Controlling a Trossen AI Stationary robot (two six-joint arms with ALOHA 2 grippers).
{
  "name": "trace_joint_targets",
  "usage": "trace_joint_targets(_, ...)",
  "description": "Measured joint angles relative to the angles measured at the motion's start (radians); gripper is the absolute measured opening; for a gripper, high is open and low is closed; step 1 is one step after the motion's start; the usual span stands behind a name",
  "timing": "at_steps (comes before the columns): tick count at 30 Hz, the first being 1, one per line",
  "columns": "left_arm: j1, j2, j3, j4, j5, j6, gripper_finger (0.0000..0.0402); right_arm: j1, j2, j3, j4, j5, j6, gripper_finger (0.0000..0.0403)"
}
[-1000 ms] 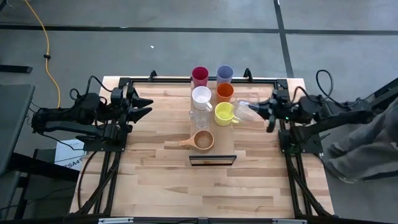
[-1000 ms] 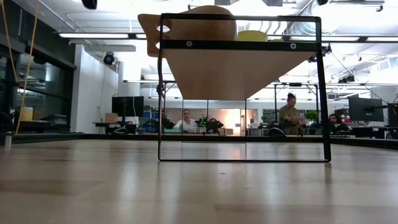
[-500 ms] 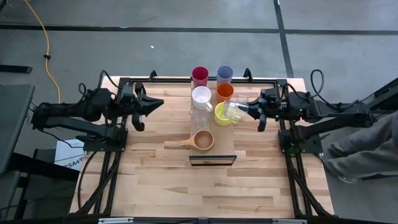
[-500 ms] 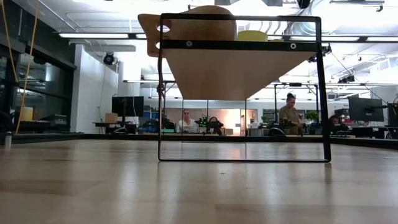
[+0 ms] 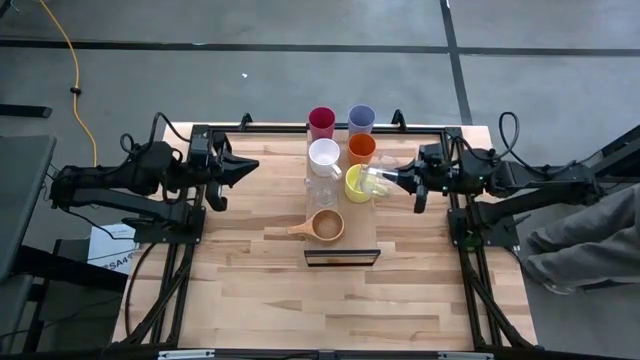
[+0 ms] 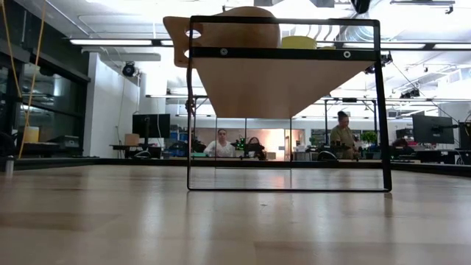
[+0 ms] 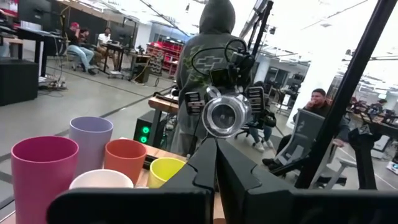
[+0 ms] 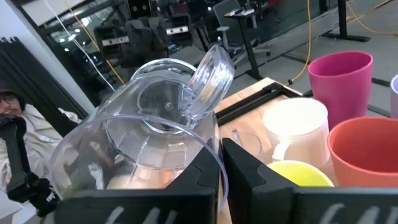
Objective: Stack small to large cups/mugs on shelf
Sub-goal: Put the transparent cup on the shelf
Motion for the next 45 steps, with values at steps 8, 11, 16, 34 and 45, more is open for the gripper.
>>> trace_joint_targets(8,0.000,0.002,0.000,-0.002,0.000,0.000,0.0000,0.012,0.078,0.200,-0.344,-0.053,0.027,0.0000)
trace_joint_targets(11,0.000,0.001,0.000,-0.002,-0.008,0.000,0.0000,0.042,0.192,0.389,-0.606,-0.065,0.026,0.0000)
trace_joint_targets(16,0.000,0.001,0.000,-0.010,-0.025,0.000,0.0000,0.075,0.422,0.654,-1.009,-0.108,0.053,0.0000)
trace_joint_targets(34,0.000,0.001,0.000,-0.016,-0.034,-0.001,0.0000,0.101,0.779,0.814,-1.257,-0.161,0.262,0.0000)
trace_joint_targets(45,0.000,0.001,0.000,-0.014,-0.034,-0.001,0.0000,0.094,0.806,0.814,-1.254,-0.175,0.302,0.0000)
